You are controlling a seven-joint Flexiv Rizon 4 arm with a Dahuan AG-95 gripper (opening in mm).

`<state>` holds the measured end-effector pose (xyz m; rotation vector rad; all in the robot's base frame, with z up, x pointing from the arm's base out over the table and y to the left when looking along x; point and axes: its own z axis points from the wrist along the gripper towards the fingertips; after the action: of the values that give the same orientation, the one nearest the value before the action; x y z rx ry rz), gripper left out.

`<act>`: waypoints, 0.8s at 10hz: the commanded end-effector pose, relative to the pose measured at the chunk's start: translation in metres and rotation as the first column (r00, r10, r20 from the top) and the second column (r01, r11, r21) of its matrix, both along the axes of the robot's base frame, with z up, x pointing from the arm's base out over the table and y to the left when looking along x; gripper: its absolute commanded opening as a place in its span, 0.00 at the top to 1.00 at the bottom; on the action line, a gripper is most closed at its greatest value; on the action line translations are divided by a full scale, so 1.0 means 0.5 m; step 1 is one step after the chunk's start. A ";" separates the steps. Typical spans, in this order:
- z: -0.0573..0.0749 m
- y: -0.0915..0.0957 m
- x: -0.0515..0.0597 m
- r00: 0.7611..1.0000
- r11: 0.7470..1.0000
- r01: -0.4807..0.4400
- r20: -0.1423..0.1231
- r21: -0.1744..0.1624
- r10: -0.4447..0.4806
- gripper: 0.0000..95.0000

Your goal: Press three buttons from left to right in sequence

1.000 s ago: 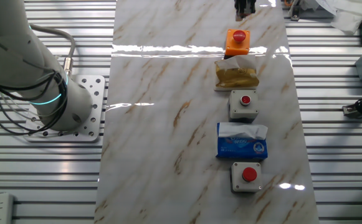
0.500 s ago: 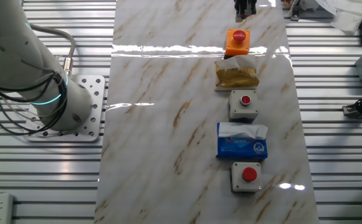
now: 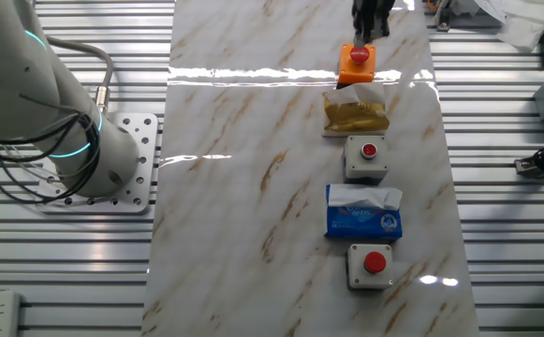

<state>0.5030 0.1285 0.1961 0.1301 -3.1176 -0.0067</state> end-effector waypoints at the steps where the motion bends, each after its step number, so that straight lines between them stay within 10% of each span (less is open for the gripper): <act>1: 0.008 -0.073 -0.041 0.999 0.999 -0.046 0.011 -0.001 0.046 1.00; 8: -0.031 -0.239 -0.129 0.999 0.999 -0.029 0.040 -0.035 0.031 1.00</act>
<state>0.4387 0.0073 0.1800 0.2396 -3.1456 0.0454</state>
